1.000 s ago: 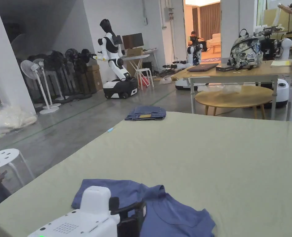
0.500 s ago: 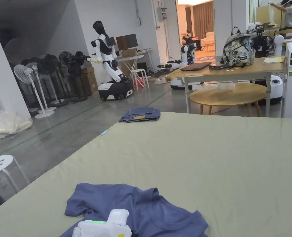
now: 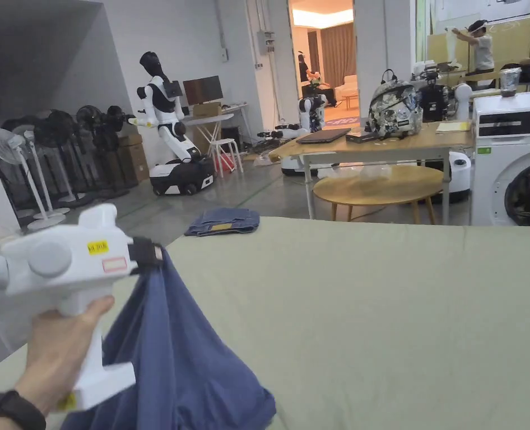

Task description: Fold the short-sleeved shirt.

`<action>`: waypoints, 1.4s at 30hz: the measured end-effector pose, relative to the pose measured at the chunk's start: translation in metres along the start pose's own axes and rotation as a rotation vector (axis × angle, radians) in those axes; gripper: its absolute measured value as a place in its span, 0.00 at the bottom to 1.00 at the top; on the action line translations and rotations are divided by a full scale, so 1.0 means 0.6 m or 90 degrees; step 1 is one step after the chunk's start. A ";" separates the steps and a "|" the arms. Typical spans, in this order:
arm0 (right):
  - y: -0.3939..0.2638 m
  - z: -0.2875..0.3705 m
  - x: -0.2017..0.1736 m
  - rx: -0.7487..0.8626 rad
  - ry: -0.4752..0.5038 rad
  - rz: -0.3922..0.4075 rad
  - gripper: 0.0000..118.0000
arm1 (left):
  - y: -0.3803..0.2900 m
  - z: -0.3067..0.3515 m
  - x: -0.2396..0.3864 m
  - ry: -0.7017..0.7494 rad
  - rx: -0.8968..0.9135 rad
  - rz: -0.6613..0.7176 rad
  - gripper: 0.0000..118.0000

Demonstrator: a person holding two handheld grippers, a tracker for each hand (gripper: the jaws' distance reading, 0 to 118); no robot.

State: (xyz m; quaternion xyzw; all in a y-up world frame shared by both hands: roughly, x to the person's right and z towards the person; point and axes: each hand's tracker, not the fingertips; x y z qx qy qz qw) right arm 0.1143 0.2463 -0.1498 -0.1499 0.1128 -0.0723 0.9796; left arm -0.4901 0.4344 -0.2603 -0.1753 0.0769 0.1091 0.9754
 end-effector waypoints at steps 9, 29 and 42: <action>-0.006 0.032 0.030 -0.004 -0.040 -0.021 0.00 | 0.022 -0.094 0.227 -0.069 0.006 -0.138 0.00; -0.023 0.127 0.100 -0.032 -0.168 -0.032 0.00 | -0.700 0.024 0.807 -0.658 -0.437 -0.169 0.00; -0.007 0.100 0.082 -0.011 -0.109 -0.007 0.00 | -0.419 0.108 0.480 -0.439 -0.031 -0.146 0.35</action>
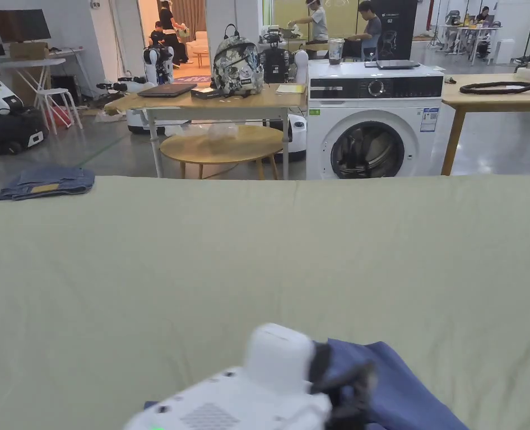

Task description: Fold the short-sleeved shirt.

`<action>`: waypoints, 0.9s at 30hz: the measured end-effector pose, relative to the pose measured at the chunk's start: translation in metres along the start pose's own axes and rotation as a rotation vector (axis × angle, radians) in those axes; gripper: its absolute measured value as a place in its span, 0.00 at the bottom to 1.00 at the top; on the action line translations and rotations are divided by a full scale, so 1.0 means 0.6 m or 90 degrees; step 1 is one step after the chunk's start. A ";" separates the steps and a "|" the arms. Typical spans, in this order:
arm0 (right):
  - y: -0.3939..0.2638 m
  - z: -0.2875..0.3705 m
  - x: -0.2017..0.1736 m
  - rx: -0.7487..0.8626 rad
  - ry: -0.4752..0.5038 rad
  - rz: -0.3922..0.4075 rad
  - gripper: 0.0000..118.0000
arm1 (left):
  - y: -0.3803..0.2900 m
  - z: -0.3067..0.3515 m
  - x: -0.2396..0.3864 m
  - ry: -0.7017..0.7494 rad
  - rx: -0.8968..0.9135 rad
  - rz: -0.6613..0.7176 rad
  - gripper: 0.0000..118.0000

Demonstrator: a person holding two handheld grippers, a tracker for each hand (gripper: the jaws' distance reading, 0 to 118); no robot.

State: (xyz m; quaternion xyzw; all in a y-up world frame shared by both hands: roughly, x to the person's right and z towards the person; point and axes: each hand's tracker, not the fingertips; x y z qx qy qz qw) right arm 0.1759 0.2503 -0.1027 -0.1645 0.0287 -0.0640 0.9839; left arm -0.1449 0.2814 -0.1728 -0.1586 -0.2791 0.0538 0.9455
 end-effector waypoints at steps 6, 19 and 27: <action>0.010 -0.023 -0.035 0.020 0.044 0.007 0.00 | 0.020 0.152 -0.097 0.199 0.073 0.014 0.00; 0.000 -0.033 -0.054 0.000 0.064 0.024 0.00 | -0.008 0.171 -0.190 0.219 -0.052 0.077 0.00; -0.023 -0.024 -0.014 -0.022 0.038 -0.005 0.00 | -0.047 0.014 -0.339 0.180 -0.263 0.244 0.37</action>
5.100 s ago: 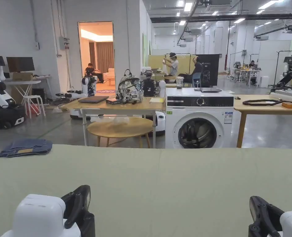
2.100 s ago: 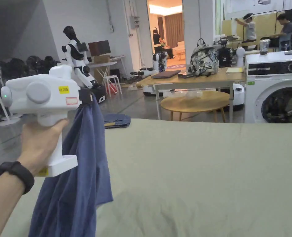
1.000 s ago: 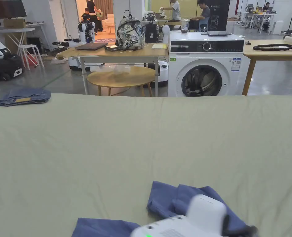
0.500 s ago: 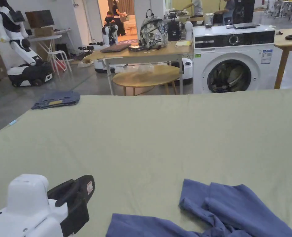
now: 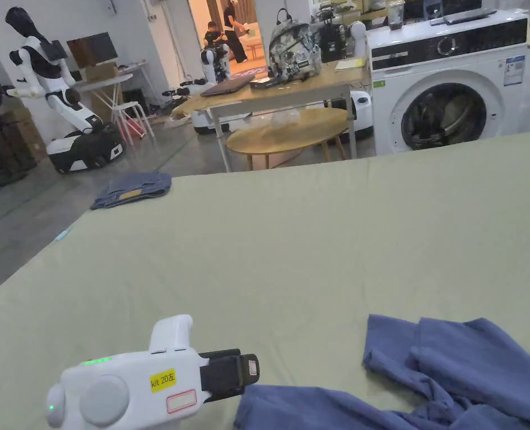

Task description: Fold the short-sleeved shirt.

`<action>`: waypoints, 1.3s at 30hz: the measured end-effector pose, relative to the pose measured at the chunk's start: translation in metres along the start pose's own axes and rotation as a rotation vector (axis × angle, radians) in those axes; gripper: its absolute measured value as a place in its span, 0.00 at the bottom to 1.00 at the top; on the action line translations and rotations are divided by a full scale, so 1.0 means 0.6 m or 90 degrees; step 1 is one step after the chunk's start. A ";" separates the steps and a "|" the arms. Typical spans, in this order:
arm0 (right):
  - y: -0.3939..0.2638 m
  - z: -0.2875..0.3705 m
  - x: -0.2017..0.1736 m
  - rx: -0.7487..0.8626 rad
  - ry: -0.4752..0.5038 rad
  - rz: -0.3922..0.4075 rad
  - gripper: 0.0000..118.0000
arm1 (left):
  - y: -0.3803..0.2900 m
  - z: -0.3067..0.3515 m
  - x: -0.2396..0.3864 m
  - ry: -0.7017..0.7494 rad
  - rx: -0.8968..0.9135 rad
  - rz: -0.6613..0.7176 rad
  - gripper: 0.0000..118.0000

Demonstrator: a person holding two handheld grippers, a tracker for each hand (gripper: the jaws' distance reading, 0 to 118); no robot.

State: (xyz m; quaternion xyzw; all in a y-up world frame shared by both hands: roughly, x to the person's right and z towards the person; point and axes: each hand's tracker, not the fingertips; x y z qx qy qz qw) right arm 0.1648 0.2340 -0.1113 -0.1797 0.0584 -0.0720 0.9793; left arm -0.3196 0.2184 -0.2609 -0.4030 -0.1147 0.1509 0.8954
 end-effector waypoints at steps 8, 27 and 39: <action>-0.028 0.006 0.056 -0.031 -0.046 -0.044 0.00 | 0.001 -0.154 -0.018 0.065 -0.156 -0.034 0.32; -0.129 -0.097 0.136 -0.257 -0.108 -0.244 0.34 | -0.015 -0.172 0.021 0.116 -0.166 -0.134 0.00; -0.006 -0.056 0.108 -0.126 -0.026 -0.187 0.04 | 0.009 0.022 0.018 0.008 0.078 -0.063 0.00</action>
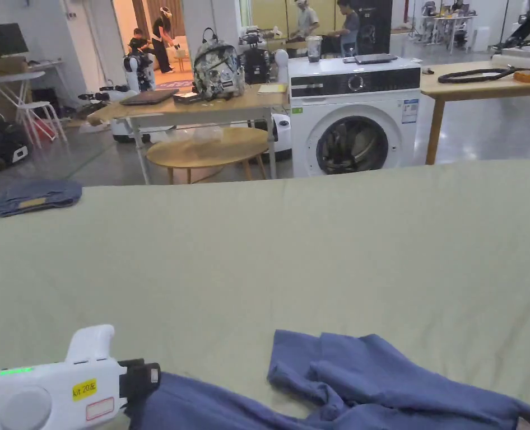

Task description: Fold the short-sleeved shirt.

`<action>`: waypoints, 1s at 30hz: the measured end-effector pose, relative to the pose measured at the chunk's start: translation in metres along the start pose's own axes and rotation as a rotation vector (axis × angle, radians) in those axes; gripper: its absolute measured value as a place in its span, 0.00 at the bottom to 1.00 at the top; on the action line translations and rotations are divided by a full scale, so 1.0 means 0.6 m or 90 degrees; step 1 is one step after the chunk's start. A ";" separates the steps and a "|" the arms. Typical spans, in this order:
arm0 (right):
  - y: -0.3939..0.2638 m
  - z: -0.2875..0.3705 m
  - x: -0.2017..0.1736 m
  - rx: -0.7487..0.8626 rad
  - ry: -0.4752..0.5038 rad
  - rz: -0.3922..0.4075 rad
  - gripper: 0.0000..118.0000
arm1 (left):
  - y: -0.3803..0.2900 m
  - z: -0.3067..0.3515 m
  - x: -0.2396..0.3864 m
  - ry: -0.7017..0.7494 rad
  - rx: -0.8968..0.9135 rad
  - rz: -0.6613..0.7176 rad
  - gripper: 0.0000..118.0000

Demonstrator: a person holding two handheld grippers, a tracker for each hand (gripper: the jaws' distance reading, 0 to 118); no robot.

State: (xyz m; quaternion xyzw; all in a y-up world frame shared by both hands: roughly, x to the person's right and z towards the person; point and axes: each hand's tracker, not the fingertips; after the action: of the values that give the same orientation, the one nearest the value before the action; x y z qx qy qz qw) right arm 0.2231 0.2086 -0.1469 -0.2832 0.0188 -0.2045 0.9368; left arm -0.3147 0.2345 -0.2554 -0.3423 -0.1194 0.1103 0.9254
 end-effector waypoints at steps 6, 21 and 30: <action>0.129 0.029 -0.100 0.095 0.057 0.110 0.04 | 0.080 0.187 0.029 -0.016 0.199 -0.023 0.00; 0.433 0.052 -0.284 0.245 0.064 0.178 0.04 | 0.312 0.342 0.067 0.010 0.427 -0.062 0.00; 0.547 -0.005 -0.345 0.272 0.037 0.199 0.04 | 0.433 0.282 0.065 0.040 0.427 -0.055 0.00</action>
State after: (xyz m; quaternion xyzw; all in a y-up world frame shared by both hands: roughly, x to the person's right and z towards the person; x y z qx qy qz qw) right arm 0.1554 0.5367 -0.3426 -0.0666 0.0456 -0.0648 0.9946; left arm -0.3595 0.5412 -0.2963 -0.0171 -0.0622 0.0930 0.9936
